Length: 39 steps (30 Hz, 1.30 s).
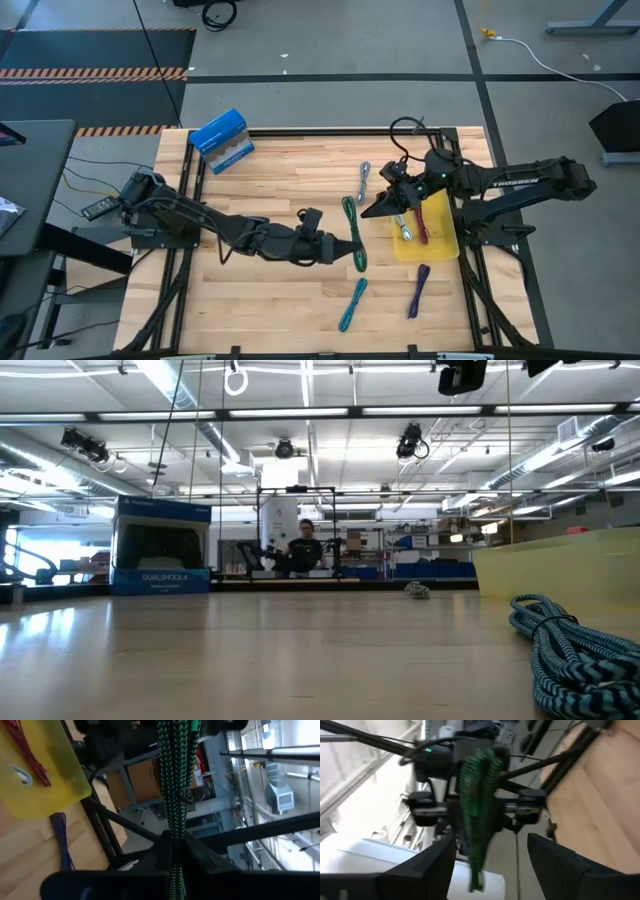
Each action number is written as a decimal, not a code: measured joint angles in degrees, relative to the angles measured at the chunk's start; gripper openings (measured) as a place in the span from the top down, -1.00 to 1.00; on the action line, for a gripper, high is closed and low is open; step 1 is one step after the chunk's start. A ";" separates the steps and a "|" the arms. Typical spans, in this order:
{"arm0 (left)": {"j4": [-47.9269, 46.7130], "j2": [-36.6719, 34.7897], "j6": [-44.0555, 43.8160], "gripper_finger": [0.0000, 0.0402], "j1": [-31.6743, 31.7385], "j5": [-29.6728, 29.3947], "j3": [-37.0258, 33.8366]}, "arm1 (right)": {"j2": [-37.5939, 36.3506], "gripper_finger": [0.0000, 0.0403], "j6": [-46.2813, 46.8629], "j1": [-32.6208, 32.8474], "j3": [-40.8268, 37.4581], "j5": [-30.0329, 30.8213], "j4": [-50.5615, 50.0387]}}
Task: Pick and place USB-C Cables
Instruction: Put the green USB cable into the yellow container
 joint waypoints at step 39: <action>-11.58 -3.38 3.26 0.41 5.70 12.20 -0.11 | 4.97 0.84 0.47 -1.55 -0.03 2.29 3.51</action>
